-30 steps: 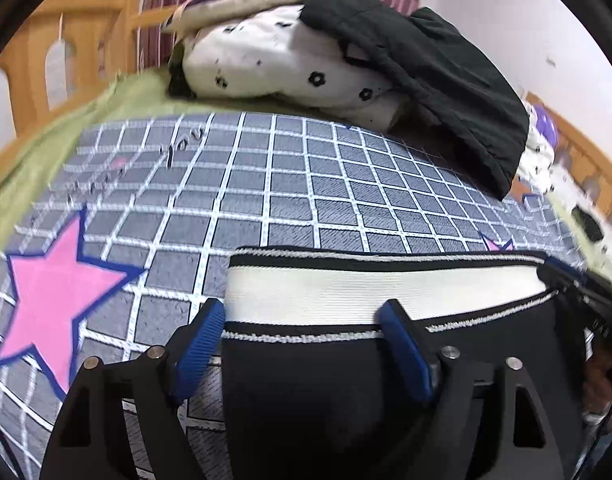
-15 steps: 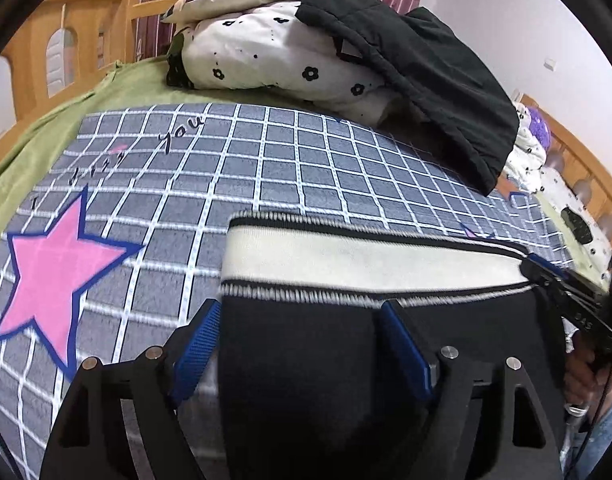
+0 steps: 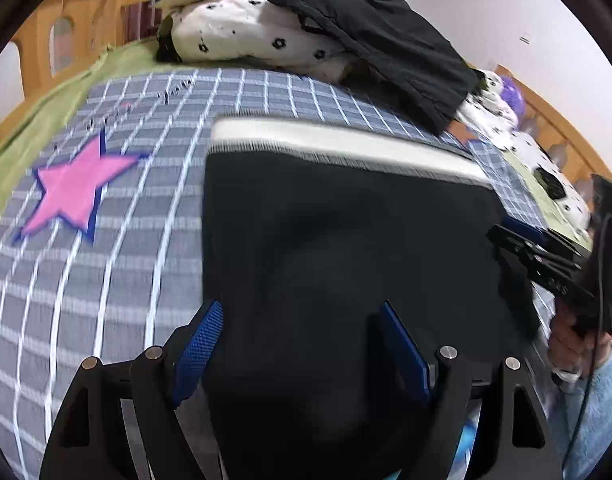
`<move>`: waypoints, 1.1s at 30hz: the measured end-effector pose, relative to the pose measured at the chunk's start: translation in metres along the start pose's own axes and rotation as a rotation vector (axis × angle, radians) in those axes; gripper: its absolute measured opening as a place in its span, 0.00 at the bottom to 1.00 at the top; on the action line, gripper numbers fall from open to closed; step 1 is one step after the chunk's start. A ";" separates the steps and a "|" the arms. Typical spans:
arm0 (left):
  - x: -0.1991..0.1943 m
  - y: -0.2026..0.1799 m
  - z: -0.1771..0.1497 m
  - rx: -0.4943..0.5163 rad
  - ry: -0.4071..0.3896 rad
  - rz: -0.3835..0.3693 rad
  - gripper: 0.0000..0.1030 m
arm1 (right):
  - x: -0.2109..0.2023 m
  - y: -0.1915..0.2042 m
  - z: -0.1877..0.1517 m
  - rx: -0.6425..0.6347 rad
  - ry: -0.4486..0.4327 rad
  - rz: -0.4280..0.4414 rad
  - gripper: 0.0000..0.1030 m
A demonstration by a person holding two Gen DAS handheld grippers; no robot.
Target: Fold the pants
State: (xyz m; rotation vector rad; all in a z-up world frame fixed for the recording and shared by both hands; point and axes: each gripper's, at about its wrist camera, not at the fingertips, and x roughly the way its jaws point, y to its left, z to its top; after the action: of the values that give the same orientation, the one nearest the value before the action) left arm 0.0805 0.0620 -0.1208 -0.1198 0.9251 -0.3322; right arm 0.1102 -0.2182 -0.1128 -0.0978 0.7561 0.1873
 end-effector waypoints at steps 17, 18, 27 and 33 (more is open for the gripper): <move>-0.043 0.002 -0.099 0.185 0.018 0.183 0.66 | -0.062 0.007 -0.070 0.101 0.048 -0.012 0.44; -0.043 0.001 -0.100 0.197 0.012 0.191 0.65 | -0.061 0.006 -0.070 0.102 0.048 -0.011 0.44; -0.062 -0.010 -0.081 0.123 -0.200 0.186 0.14 | -0.056 0.008 -0.067 0.098 0.030 -0.025 0.44; -0.029 0.000 -0.093 0.117 -0.032 0.224 0.15 | -0.052 0.013 -0.070 0.070 0.036 -0.030 0.44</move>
State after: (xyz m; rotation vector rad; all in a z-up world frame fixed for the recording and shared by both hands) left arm -0.0093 0.0754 -0.1546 0.0860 0.8762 -0.1756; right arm 0.0230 -0.2238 -0.1278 -0.0460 0.7954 0.1304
